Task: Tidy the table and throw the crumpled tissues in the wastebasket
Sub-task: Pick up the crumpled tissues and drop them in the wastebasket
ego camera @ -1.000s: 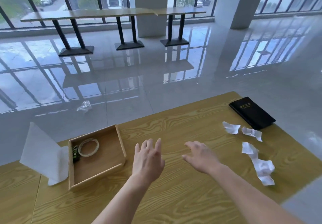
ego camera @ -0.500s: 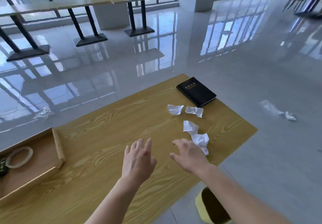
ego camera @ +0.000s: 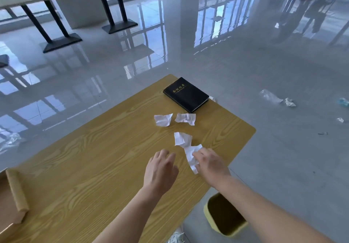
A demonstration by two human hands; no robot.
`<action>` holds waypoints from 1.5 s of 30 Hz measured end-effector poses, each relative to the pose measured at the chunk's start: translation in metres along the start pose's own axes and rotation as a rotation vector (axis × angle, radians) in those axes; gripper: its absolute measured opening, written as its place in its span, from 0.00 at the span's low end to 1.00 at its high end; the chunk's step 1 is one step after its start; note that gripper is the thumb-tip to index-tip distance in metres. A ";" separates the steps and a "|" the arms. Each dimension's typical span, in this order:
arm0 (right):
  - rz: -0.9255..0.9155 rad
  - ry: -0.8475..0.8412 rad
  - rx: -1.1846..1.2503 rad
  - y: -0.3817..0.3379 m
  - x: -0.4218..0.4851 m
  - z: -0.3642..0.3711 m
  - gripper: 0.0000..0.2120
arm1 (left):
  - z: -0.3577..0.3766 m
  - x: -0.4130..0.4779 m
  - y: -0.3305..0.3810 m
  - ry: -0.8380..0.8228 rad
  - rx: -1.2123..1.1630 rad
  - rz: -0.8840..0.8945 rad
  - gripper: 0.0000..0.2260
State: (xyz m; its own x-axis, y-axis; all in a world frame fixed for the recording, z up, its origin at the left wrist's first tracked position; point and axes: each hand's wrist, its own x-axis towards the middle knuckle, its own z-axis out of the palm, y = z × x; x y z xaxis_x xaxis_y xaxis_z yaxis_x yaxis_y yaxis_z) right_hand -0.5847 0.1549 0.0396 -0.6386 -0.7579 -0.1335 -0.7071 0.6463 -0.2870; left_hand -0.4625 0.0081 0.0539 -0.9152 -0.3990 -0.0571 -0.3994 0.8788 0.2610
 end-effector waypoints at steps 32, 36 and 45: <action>0.057 0.031 -0.033 0.041 0.035 0.025 0.12 | 0.056 0.107 -0.025 -0.032 -0.027 0.074 0.06; 0.061 0.096 -0.007 0.054 0.021 0.012 0.09 | 0.050 0.094 -0.006 -0.008 -0.015 0.053 0.05; -0.011 0.200 0.046 0.108 -0.041 -0.002 0.07 | 0.051 0.036 0.079 0.093 0.019 -0.015 0.02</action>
State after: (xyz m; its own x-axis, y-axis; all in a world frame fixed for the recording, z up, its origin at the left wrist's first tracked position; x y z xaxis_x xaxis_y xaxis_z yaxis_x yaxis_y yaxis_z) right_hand -0.6354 0.2565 0.0154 -0.6816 -0.7293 0.0599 -0.7029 0.6297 -0.3308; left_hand -0.5296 0.0765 0.0229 -0.9004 -0.4342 0.0289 -0.4151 0.8770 0.2419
